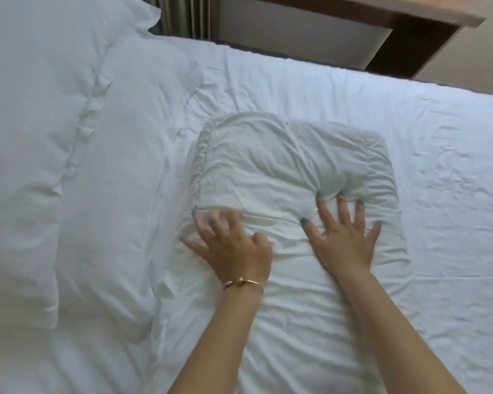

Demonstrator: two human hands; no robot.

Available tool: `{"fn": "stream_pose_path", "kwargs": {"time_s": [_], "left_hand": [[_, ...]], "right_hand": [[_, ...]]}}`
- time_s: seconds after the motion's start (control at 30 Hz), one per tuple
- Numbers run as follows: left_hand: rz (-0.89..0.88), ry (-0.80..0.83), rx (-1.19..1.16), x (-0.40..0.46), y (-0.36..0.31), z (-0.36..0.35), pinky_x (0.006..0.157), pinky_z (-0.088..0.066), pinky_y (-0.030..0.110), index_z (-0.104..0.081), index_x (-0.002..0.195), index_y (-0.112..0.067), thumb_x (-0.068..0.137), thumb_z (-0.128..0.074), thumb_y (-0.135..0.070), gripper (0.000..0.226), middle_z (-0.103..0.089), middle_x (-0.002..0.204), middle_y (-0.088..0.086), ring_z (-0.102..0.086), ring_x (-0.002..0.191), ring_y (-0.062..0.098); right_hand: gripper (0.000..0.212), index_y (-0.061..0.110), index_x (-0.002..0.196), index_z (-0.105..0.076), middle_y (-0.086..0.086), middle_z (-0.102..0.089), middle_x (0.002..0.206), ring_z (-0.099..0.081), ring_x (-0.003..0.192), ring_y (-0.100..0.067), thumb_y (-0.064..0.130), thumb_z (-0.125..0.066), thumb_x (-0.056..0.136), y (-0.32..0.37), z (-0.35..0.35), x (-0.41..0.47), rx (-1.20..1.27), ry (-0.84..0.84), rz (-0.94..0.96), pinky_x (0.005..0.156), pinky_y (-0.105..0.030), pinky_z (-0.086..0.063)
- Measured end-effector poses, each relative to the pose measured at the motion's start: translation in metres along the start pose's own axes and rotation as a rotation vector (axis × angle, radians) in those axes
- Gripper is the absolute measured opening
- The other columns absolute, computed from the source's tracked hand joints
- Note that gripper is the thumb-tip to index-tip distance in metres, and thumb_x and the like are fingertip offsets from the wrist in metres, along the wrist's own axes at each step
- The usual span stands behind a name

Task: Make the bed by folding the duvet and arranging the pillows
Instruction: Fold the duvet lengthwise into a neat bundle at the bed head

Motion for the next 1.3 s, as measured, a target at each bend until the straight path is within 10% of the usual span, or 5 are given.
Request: {"fn": "stream_pose_path", "kwargs": {"time_s": [0.2,0.5,0.87,1.1,1.3], "left_hand": [[-0.329,0.342,0.358,0.076,-0.097,-0.081,0.095,0.014,0.076,0.003,0.144,-0.056,0.081,-0.006,-0.079,0.068,0.014,0.160,-0.002,0.024,0.142,0.039],[-0.321,0.330,0.481,0.109,-0.089,-0.128,0.100,0.013,0.074,0.009,0.144,-0.054,0.077,-0.001,-0.082,0.074,0.016,0.160,0.005,0.020,0.144,0.032],[-0.144,0.442,0.495,0.126,-0.033,-0.064,0.112,0.002,0.061,0.009,0.146,-0.050,0.060,-0.003,-0.097,0.099,0.015,0.160,0.000,0.014,0.147,0.019],[-0.127,0.304,0.483,0.059,-0.035,-0.023,0.116,-0.001,0.055,0.000,0.152,-0.038,0.098,-0.011,-0.051,0.056,0.006,0.161,0.007,0.006,0.147,0.030],[-0.261,0.376,0.386,-0.098,-0.055,-0.011,0.104,0.011,0.069,0.008,0.147,-0.047,0.089,-0.011,-0.069,0.065,0.011,0.160,0.005,0.016,0.144,0.036]], "right_hand": [[0.056,0.059,0.144,-0.005,0.011,0.011,0.162,0.014,0.147,-0.030,0.069,-0.012,0.089,0.010,0.015,0.059,-0.073,-0.072,0.179,0.110,-0.065,0.005],[0.073,0.055,0.146,0.000,0.002,0.014,0.162,0.019,0.146,-0.033,0.083,-0.008,0.080,0.009,-0.008,0.158,0.082,-0.158,-0.069,0.105,-0.069,0.011],[0.066,0.048,0.150,0.001,0.005,-0.004,0.163,-0.019,0.142,-0.038,0.071,-0.010,0.090,-0.081,-0.008,0.151,0.339,-0.023,-0.326,0.111,-0.064,-0.010],[0.054,0.046,0.150,0.007,0.005,0.006,0.163,-0.002,0.148,-0.028,0.051,-0.015,0.101,-0.101,-0.018,0.038,0.364,0.071,-0.100,0.116,-0.054,-0.014],[0.053,0.050,0.149,-0.001,0.007,0.001,0.163,0.004,0.149,-0.028,0.050,-0.017,0.099,-0.050,-0.018,-0.087,0.229,-0.047,0.090,0.116,-0.054,-0.003]]}}
Point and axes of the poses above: each hand's wrist, its own x-axis towards the middle knuckle, its own z-axis out of the back of the hand, y = z × x, the point moved 5 cm from there along x, towards the middle knuckle
